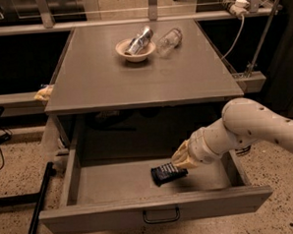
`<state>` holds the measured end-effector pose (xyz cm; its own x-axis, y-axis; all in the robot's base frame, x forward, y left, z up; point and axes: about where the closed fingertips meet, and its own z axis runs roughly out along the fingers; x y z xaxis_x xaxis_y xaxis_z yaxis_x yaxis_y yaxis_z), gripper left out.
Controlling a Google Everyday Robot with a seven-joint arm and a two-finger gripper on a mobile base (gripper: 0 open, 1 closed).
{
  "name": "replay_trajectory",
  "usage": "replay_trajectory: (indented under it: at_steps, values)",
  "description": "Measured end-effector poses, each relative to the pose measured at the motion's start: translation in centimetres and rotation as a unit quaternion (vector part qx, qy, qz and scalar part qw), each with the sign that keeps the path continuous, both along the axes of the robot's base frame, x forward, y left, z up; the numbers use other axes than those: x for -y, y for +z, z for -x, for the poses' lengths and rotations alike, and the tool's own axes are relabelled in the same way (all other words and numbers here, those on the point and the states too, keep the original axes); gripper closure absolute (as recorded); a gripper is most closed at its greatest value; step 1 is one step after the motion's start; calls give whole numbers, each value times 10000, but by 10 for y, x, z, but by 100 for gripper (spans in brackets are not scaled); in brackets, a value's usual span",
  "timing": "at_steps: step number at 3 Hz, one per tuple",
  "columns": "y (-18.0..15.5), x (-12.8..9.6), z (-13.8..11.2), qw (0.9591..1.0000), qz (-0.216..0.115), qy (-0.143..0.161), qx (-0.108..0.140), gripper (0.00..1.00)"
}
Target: Pick rxbar blueberry from top drawer and place on counter
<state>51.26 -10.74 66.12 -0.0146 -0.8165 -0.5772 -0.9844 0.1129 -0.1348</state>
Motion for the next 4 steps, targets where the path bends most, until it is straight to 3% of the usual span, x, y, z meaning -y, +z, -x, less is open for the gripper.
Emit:
replay_trajectory:
  at_steps: [2, 3, 4]
  values:
    - [-23, 2, -9, 9998, 3, 191, 1, 12]
    - [-34, -2, -15, 9996, -65, 279, -47, 1]
    - [-42, -5, -20, 9993, -141, 334, -53, 1]
